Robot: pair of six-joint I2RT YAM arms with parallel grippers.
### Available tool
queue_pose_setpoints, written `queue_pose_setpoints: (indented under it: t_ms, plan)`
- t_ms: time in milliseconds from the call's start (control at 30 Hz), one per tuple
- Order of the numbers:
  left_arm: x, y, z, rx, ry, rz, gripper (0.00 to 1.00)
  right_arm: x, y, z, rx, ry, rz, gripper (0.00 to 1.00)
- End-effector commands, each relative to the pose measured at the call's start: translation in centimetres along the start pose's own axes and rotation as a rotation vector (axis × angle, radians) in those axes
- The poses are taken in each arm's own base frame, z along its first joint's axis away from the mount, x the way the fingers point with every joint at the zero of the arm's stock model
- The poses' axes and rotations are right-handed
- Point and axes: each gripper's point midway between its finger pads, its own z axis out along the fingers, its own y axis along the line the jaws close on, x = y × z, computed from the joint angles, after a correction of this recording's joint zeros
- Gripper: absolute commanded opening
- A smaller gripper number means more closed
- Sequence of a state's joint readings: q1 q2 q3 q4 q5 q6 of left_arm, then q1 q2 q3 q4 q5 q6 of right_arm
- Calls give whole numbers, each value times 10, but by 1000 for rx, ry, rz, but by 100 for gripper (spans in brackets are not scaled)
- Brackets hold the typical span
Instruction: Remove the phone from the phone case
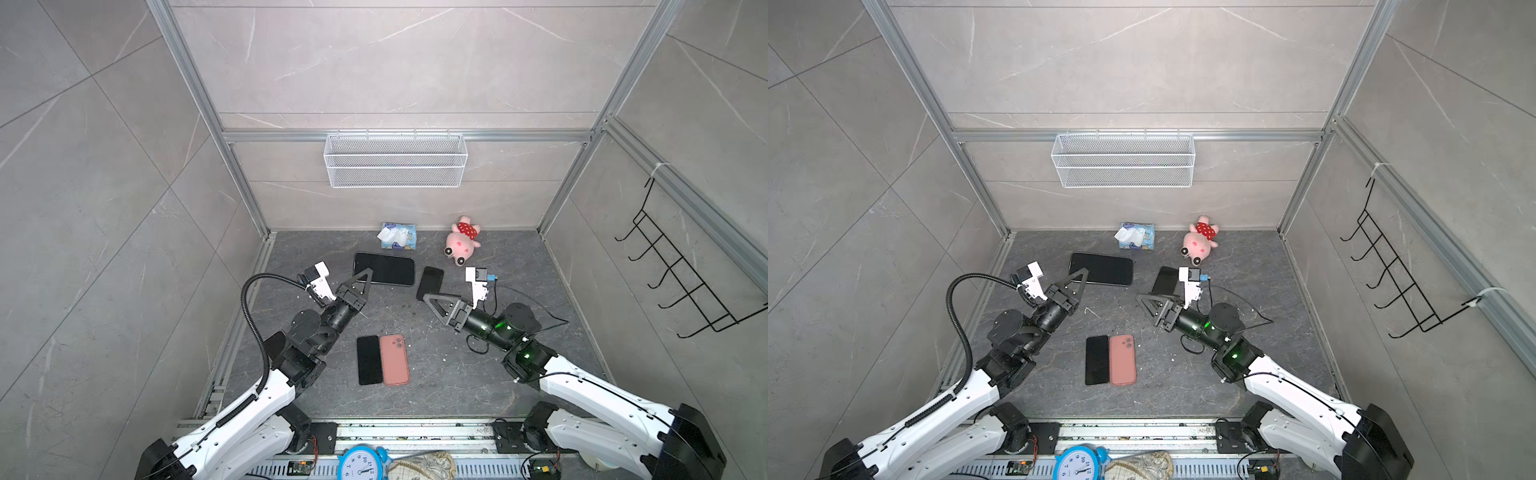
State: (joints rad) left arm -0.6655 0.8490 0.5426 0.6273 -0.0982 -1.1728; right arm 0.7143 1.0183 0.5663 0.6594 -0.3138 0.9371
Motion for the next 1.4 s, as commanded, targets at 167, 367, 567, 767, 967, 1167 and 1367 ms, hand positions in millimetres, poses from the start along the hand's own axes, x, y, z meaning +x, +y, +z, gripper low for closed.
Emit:
queue_pose_setpoints:
  t_ms: [167,367,567,767,967,1167,1367]
  plan:
    - [-19,-34,-5,133,-83,-158,0,-12,10,16,-99,-61,45,74]
    - [-12,-35,-8,155,-64,-173,0,-14,16,29,-144,-50,55,57]
    - [-8,-34,-8,165,-56,-179,0,-12,18,39,-187,-36,62,44]
    - [-7,-33,-7,167,-53,-182,0,-10,15,43,-193,-25,94,31]
    - [-4,-32,-5,164,-47,-182,0,-10,15,43,-194,-24,92,16]
    - [-3,-30,-6,150,-41,-200,0,-8,12,43,-191,-19,84,2]
    - [6,-20,-2,44,18,-305,0,24,10,39,-211,125,-120,0]
